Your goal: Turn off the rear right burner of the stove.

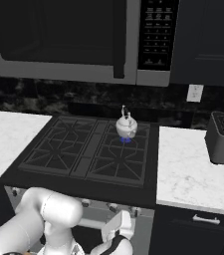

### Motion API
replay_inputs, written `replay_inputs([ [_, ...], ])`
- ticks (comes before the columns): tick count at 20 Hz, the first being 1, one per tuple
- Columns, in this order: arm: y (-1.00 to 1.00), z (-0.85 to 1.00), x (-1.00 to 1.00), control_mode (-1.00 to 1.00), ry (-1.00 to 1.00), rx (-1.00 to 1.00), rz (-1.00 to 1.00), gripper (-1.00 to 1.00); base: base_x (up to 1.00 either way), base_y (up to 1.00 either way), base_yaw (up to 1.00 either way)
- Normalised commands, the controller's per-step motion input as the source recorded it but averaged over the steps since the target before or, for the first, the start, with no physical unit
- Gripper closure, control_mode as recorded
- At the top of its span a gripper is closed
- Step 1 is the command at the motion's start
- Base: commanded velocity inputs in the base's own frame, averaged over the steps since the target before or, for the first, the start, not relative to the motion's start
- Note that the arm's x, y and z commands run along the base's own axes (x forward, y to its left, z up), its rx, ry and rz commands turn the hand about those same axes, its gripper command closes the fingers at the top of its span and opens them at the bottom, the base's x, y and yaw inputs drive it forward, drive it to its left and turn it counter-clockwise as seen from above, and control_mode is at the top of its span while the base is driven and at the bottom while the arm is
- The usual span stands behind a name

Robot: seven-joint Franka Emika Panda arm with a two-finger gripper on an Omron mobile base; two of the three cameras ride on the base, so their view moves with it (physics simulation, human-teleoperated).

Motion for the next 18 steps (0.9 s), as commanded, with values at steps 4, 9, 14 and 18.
replay_inputs([
  [4,0.13,-0.2,-0.01,-1.0,0.0,0.0,0.0,-1.0,0.0,0.0,0.0],
  [9,0.15,-0.3,0.18,-1.0,-0.04,0.0,0.0,-1.0,0.0,0.0,0.0],
  [14,0.01,-0.13,0.31,-1.0,-0.1,0.0,0.0,-1.0,0.0,0.0,0.0],
  [18,0.0,-0.1,0.46,-1.0,-0.08,-0.02,-0.01,-1.0,0.0,0.0,0.0],
])
